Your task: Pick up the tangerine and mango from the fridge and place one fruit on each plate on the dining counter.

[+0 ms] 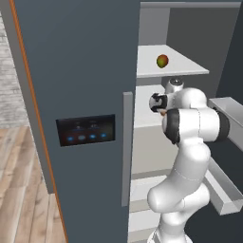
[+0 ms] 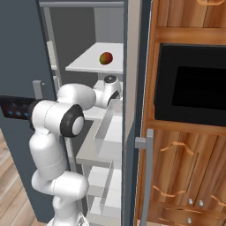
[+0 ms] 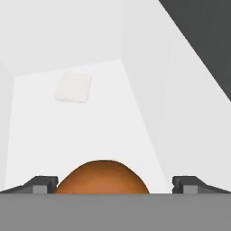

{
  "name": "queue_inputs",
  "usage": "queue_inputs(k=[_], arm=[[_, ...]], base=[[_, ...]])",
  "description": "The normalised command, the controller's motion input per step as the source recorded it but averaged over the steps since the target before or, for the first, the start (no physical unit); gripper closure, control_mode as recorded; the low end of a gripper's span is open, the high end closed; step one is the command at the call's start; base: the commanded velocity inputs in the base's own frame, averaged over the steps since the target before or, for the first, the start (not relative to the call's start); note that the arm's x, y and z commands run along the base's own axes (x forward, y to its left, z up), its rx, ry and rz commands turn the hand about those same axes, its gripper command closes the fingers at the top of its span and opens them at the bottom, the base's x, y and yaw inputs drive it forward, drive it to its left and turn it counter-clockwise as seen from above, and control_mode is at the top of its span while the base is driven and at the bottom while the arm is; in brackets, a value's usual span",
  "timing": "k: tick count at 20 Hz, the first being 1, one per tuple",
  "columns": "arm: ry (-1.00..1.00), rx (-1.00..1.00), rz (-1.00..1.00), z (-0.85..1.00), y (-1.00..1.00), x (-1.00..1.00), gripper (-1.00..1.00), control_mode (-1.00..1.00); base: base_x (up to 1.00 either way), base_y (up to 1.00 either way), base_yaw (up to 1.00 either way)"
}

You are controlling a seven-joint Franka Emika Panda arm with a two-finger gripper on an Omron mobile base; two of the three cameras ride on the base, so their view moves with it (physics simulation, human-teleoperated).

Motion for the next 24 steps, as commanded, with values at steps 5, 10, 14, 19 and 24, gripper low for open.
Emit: queue_inputs(k=[5,10,14,19,24], arm=[[0.07,0.02,0.0,-0.35,0.0,0.0,-1.0,-1.0],[0.0,0.05,0.0,-0.28,0.1,-0.1,-1.0,-1.0],[0.03,0.0,0.0,-0.01,0.21,-0.14,-1.0,-1.0],[0.01,0.0,0.01,-0.08,0.21,-0.21,-1.0,-1.0],[0.01,0.0,0.0,-0.54,0.0,0.0,-1.0,-1.0]], base=[[0.0,0.0,0.0],[0.0,0.0,0.0],[0.0,0.0,0.0],[0.0,0.0,0.0],[0.0,0.0,0.0]])
